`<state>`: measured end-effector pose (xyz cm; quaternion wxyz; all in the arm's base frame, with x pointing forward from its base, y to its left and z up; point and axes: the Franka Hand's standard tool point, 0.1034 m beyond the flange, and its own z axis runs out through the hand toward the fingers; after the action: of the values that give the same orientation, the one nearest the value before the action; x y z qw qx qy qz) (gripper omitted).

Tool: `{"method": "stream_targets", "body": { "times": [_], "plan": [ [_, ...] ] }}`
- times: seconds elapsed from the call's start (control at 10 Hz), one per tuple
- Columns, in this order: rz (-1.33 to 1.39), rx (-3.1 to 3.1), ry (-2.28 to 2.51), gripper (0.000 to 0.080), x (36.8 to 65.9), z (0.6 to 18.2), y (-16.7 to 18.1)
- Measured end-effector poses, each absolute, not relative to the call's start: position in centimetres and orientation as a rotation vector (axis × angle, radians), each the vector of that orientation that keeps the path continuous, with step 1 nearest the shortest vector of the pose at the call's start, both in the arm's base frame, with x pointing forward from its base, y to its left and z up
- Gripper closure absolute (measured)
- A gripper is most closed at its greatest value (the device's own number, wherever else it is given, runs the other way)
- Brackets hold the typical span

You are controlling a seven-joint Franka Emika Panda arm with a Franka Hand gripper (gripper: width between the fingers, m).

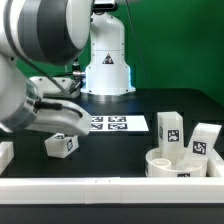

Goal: Assemble stool

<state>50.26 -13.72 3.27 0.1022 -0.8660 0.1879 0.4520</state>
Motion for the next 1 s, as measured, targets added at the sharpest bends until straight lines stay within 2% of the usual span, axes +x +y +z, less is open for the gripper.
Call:
{"method": "stream_targets", "body": {
  "times": [0.4, 0.8, 1.0],
  "plan": [
    [1.284, -2.605, 0.538, 0.0150, 51.7, 2.2, -13.6],
    [1.263, -2.626, 0.552, 0.0150, 50.8, 0.4, -13.3],
    [1.272, -2.625, 0.555, 0.0150, 50.5, 0.4, -13.3]
  ]
}}
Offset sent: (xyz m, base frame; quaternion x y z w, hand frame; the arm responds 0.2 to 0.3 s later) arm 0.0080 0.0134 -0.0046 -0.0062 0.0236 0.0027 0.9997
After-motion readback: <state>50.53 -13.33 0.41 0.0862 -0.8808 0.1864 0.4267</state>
